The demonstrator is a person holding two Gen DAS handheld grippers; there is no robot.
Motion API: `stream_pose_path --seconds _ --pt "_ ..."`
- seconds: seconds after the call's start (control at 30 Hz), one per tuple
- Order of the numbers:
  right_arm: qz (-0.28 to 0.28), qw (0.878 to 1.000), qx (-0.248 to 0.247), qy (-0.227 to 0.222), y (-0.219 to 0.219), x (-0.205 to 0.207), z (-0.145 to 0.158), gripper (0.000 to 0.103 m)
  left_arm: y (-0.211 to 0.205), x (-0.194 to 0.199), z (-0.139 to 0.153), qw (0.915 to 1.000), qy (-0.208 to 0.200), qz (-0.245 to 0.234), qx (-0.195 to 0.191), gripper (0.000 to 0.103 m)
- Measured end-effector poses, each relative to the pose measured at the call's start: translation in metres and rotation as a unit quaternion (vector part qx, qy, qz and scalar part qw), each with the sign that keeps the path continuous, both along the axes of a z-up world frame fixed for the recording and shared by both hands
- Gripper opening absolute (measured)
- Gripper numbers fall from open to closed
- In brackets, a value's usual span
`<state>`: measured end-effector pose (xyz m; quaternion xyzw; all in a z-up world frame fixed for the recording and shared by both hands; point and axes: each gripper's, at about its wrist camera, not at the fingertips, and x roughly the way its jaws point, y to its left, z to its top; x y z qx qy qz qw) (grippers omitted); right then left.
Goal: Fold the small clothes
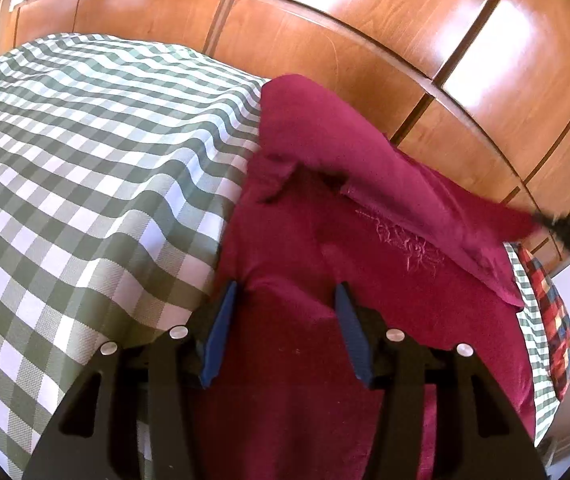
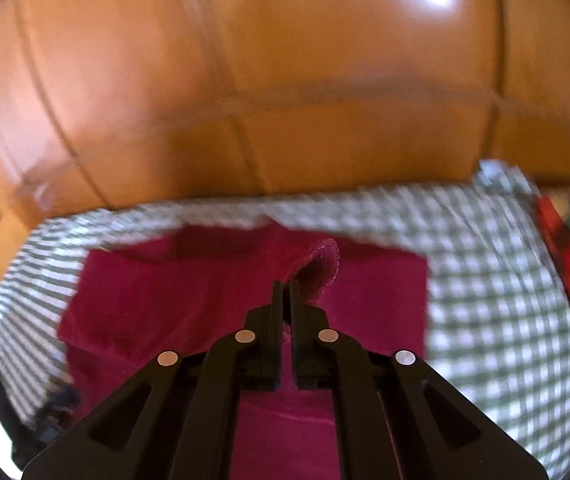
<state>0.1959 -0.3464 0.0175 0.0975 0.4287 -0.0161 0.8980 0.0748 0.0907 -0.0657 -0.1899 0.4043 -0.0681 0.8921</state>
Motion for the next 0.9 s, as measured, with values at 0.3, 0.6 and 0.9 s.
stream_pose_path --seconds 0.3,0.6,0.9 --pt "-0.040 0.997 0.041 0.044 -0.029 -0.019 -0.060 0.002 -0.008 0.005 0.013 0.9991 0.025 -0.015 0.030 0.051" --pt "-0.045 0.996 0.080 0.013 -0.044 -0.034 -0.032 0.003 -0.022 0.039 0.077 0.9964 -0.051 -0.048 0.048 0.054" --pt "-0.003 0.998 0.065 -0.007 -0.002 -0.002 -0.019 0.052 -0.040 0.095 0.057 0.9978 -0.013 -0.048 0.043 0.055"
